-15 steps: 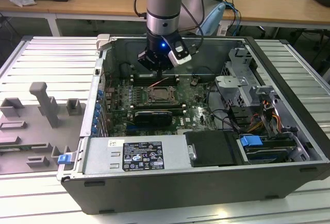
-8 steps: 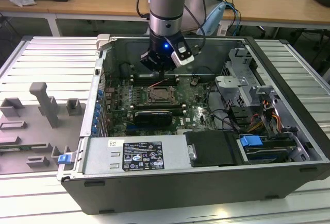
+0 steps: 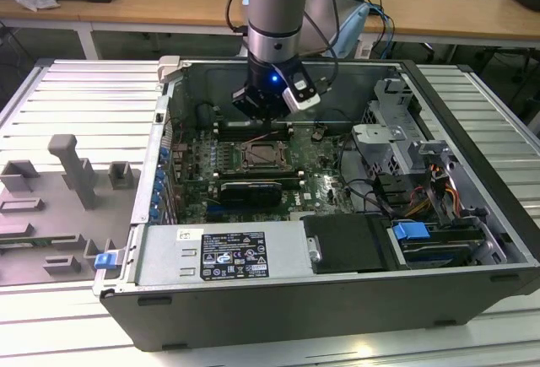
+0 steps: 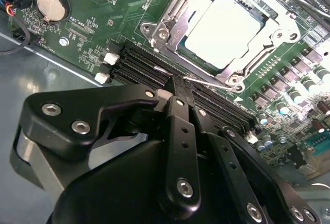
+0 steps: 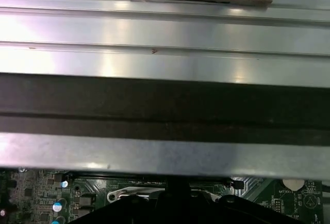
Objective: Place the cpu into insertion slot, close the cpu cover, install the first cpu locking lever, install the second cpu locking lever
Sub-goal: 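Install the first cpu locking lever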
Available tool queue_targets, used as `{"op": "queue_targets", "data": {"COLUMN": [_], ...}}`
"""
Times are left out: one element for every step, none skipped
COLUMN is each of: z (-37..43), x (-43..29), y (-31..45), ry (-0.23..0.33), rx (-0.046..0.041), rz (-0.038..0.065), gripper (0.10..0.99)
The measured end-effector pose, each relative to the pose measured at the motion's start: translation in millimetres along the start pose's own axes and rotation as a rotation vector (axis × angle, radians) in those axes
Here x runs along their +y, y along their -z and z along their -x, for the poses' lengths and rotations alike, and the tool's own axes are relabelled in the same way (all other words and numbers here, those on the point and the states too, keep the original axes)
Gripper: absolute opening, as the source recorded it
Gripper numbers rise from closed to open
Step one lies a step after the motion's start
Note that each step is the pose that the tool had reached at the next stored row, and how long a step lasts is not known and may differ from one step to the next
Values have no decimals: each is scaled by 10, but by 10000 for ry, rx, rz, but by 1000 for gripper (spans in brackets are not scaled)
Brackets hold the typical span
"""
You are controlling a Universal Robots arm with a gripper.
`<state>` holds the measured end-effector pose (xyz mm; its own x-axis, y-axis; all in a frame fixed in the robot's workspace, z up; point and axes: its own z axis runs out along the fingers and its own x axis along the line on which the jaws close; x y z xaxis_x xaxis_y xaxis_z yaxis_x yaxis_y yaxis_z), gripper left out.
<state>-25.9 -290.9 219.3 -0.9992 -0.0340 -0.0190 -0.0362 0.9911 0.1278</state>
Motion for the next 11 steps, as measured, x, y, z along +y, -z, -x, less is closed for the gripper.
{"op": "queue_targets", "data": {"z": [9,31,46,53,58,65,73,80,84,86,88], "x": [-2,-4,-6,-8,-9,-10,-12,-13,-15,-16,-17], "y": [-9,-24,-34,-44,-50,-59,-71,-84,-95,-100,-106], "ry": [0,0,2,2,1,1,1,1,1,1,1], "rx": [0,0,0,0,0,0,0,0,0,0,0], "rz": [0,0,1,0,0,0,0,0,0,0,0], "gripper": [106,106,106,106,106,106,106,106,106,106,106]}}
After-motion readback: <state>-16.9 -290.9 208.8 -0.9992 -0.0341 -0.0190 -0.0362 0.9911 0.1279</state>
